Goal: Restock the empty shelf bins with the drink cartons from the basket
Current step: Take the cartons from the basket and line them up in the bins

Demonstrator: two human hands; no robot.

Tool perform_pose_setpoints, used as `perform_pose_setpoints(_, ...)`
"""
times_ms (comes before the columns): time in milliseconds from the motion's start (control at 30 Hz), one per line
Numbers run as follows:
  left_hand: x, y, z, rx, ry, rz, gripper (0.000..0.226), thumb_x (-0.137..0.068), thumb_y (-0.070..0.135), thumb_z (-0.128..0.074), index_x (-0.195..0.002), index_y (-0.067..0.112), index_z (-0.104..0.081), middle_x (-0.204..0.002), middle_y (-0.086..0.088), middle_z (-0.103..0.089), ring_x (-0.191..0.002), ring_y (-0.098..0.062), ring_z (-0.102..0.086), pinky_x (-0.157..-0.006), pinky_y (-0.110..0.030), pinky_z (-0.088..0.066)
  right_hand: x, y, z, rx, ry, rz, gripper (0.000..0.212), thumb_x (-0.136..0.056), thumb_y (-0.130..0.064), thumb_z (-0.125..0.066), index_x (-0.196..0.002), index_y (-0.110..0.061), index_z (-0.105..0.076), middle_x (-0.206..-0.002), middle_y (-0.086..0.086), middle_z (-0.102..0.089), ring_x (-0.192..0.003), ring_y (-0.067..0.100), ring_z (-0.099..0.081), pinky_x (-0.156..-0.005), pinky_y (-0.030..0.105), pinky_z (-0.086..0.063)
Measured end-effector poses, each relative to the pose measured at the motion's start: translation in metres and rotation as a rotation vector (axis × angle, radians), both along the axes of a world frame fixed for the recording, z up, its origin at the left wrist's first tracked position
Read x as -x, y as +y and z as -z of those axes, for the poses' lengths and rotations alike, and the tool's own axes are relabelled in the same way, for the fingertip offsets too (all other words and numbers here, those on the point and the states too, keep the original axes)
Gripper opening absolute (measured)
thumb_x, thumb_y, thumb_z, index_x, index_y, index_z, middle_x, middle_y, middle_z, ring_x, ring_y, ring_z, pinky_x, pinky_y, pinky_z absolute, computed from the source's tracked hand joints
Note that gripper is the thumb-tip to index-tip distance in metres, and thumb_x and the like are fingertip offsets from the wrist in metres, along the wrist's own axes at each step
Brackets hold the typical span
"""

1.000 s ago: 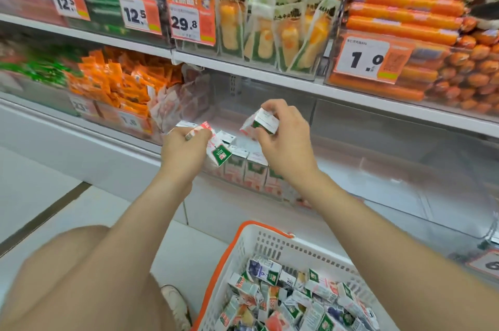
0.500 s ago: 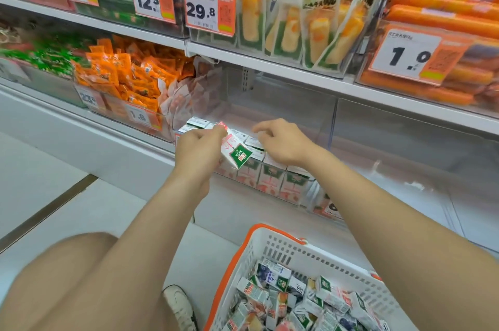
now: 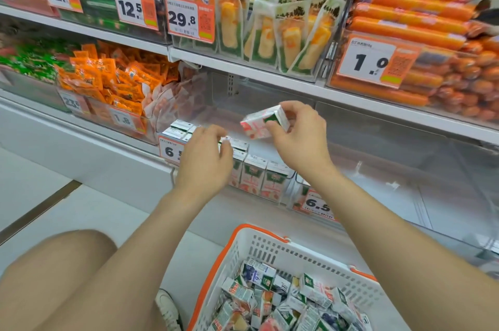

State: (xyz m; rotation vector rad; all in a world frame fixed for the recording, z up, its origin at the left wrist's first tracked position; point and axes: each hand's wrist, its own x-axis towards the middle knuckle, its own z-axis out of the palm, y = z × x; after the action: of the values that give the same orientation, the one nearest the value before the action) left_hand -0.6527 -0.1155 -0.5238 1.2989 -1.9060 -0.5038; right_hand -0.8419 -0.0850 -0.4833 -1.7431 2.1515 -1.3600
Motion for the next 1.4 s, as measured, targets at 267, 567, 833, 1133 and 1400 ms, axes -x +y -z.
perform_pose_setpoints(267, 0.011, 0.014, 0.027, 0.076, -0.546, 0.143, 0.045, -0.097, 0.023, -0.056, -0.141, 0.025, -0.049, -0.141, -0.001, -0.045, -0.129, -0.031, -0.036, -0.100, -0.045, -0.037, 0.004, -0.026, 0.022, -0.395, 0.499, -0.089, 0.025, -0.096, -0.025, -0.072, -0.114, -0.008, -0.067, -0.111, 0.016, -0.064, -0.106, 0.043, -0.061, -0.085, 0.045, -0.053)
perform_pose_setpoints(567, 0.015, 0.017, 0.032, 0.105, -0.469, 0.157, 0.051, -0.091, 0.017, -0.062, -0.140, 0.021, -0.050, -0.134, -0.004, -0.049, -0.125, -0.031, -0.041, -0.097, -0.044, -0.043, 0.000, -0.041, 0.026, -0.638, 0.611, -0.245, 0.021, -0.090, -0.004, -0.049, -0.106, -0.006, -0.062, -0.107, 0.020, -0.064, -0.095, 0.043, -0.063, -0.077, 0.049, -0.057)
perform_pose_setpoints(833, 0.021, 0.047, 0.040, 0.056, -0.314, 0.125, 0.016, -0.089, 0.018, -0.064, -0.100, 0.018, -0.052, -0.091, 0.000, -0.058, -0.084, -0.029, -0.055, -0.066, -0.042, -0.047, -0.010, 0.076, 0.039, -0.187, 0.497, -0.273, 0.024, -0.080, -0.024, -0.042, -0.084, -0.021, -0.066, -0.083, 0.000, -0.068, -0.078, 0.028, -0.064, -0.067, 0.042, -0.054)
perform_pose_setpoints(1133, 0.049, 0.074, 0.140, -0.358, -1.074, 0.569, 0.030, -0.100, 0.021, -0.062, -0.130, 0.017, -0.062, -0.131, -0.006, -0.061, -0.116, -0.030, -0.063, -0.090, -0.042, -0.055, 0.028, 0.162, 0.184, -0.910, 0.566, -0.341, 0.019, -0.089, -0.017, -0.051, -0.092, -0.016, -0.070, -0.087, 0.007, -0.070, -0.079, 0.031, -0.065, -0.068, 0.040, -0.059)
perform_pose_setpoints(1400, 0.056, 0.075, 0.221, -0.496, -1.098, 0.675, 0.042, -0.094, -0.002, -0.056, -0.132, 0.015, -0.062, -0.131, -0.010, -0.062, -0.114, -0.029, -0.065, -0.094, -0.041, -0.058, 0.046, 0.167, 0.263, -1.043, 0.542, -0.340, 0.014, -0.097, -0.003, -0.047, -0.087, -0.010, -0.055, -0.081, 0.009, -0.052, -0.073, 0.030, -0.057, -0.063, 0.037, -0.046)
